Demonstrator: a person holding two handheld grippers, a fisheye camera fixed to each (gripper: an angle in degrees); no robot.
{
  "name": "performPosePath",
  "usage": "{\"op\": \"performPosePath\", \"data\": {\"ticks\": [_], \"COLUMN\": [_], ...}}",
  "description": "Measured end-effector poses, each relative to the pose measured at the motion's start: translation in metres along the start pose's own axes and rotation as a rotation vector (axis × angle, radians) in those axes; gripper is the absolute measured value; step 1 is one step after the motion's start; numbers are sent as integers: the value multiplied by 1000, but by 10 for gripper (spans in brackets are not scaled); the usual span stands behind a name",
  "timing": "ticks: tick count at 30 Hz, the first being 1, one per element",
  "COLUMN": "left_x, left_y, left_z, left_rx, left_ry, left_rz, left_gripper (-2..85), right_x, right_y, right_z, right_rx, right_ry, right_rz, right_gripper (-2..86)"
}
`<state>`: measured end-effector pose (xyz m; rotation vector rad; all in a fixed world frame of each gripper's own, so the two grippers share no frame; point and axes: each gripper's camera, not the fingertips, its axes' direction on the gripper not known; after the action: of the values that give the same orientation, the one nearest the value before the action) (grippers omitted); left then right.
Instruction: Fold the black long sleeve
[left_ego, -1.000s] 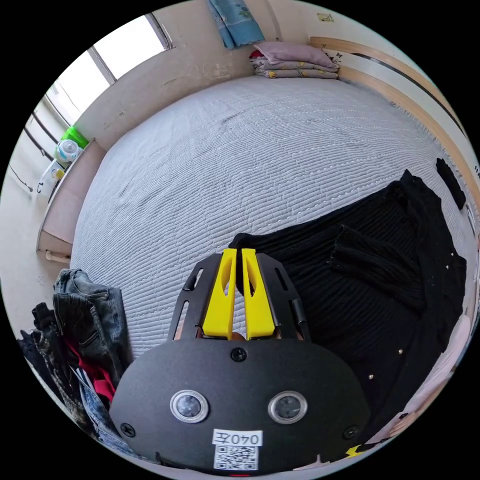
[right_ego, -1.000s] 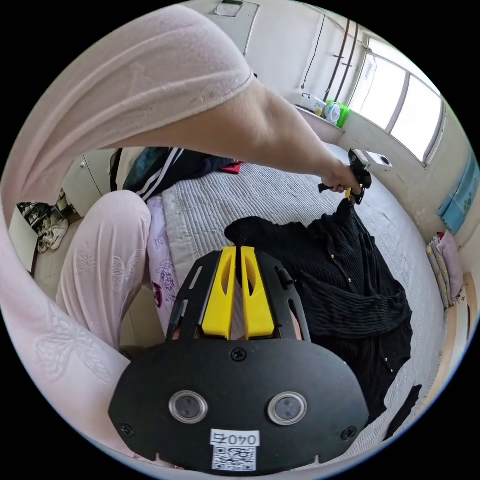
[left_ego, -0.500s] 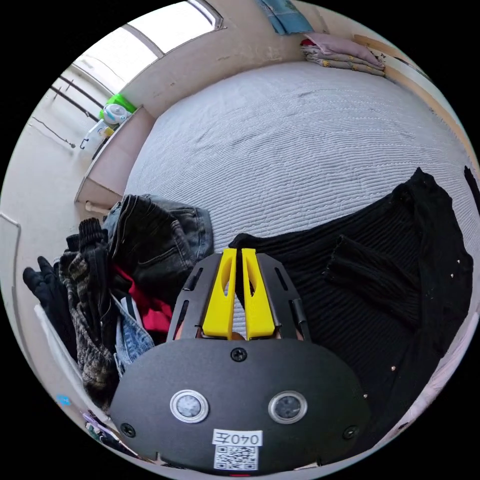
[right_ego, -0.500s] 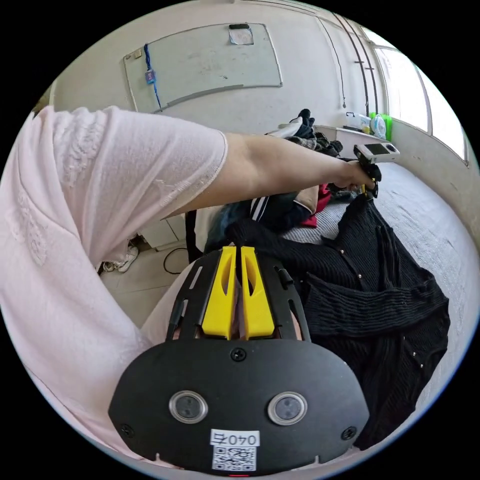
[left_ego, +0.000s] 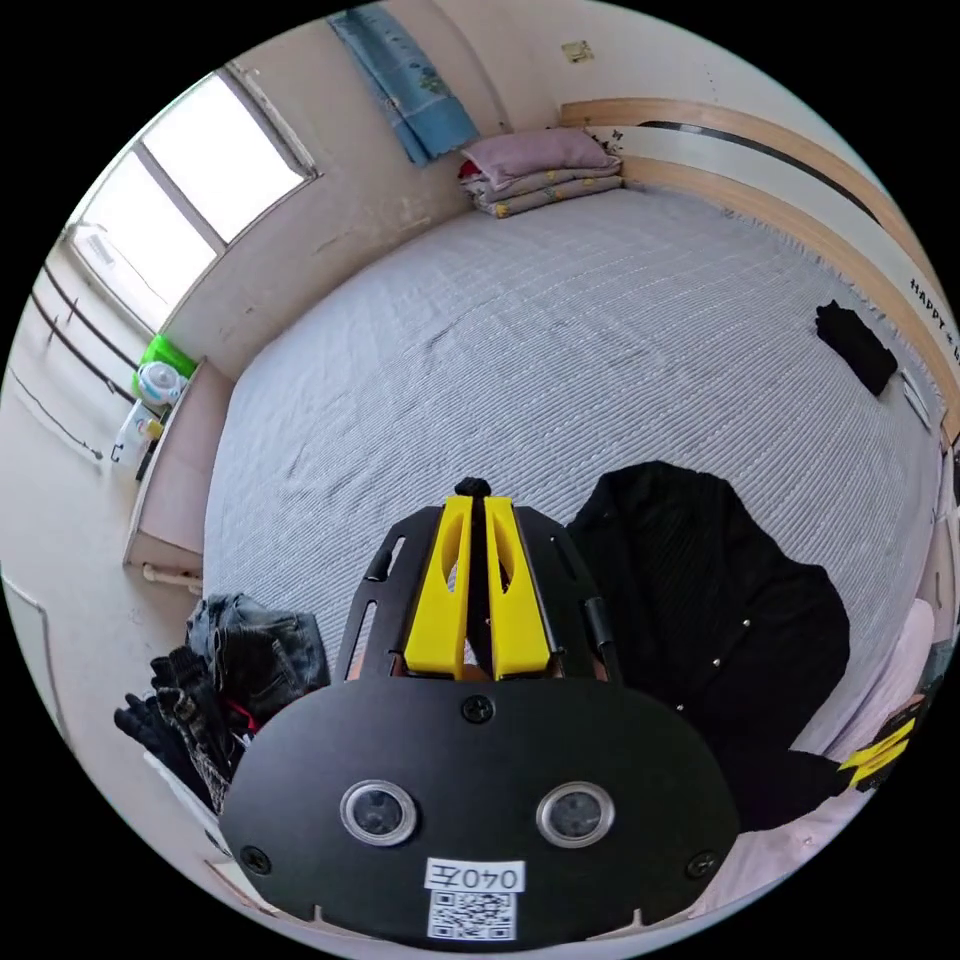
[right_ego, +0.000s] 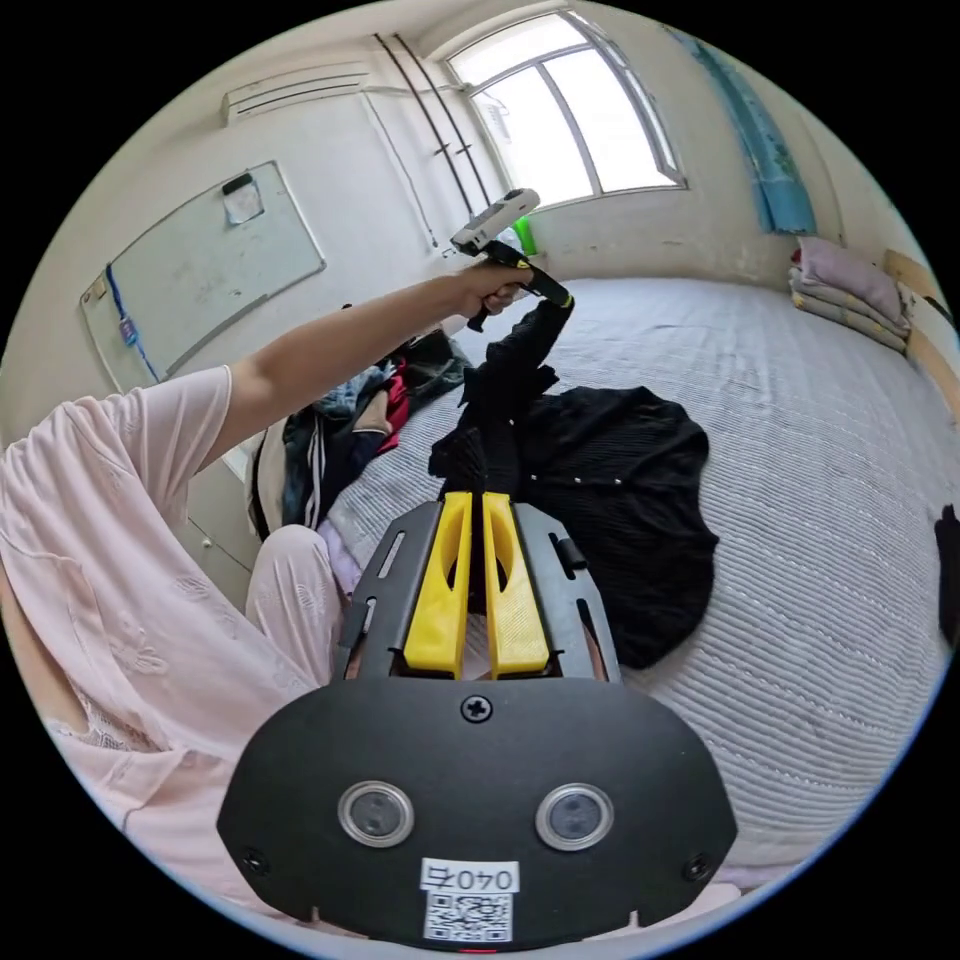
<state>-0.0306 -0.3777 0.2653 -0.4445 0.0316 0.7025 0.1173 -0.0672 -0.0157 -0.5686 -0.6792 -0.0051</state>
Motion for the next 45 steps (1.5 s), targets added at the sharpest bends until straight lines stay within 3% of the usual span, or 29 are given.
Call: {"op": "performPosePath", "data": {"ticks": [5, 10, 14, 18, 20, 24, 27, 33, 37, 39, 41, 43, 45], "left_x": [88, 135, 137, 126, 116, 114, 130, 175, 205, 227, 234, 227, 202], "left_y": [-56, -60, -58, -54, -45, 36, 127, 269, 307, 315, 322, 327, 332], "left_z": [49, 89, 98, 58, 26, -60, -92, -101, -96, -73, -57, -64, -90], "left_rx": [-86, -141, -235, -117, -7, 297, 371, 282, 228, 89, 25, 60, 212], "left_ry": [20, -22, 24, 115, 189, 268, 218, 120, 123, 143, 179, 206, 194], "left_rz": [73, 66, 21, -4, -32, -11, -21, -56, -43, 20, 25, 13, -95], "left_gripper": [-13, -8, 46, 82, 76, 7, -5, -9, -9, -9, -9, -9, -9], "right_x": [59, 75, 76, 66, 51, 19, 1, -11, -4, 3, 4, 1, -10], "right_y": [36, 46, 41, 37, 27, 3, -21, -66, -66, -56, -47, -56, -75], "right_z": [-11, -5, -2, -18, -31, -26, -5, 46, 74, 79, 69, 63, 44], "right_rx": [-32, -53, -133, -94, -46, -64, -114, -247, -385, -462, -423, -470, -414], "right_ry": [104, 95, 125, 256, 285, 315, 321, 363, 399, 507, 464, 473, 515], "right_rz": [187, 236, 262, 269, 237, 105, 11, -88, -57, -25, 12, 5, -16], "right_gripper": [-9, 1, 91, 82, 17, -6, -9, -10, -10, -10, -10, -10, -10]}}
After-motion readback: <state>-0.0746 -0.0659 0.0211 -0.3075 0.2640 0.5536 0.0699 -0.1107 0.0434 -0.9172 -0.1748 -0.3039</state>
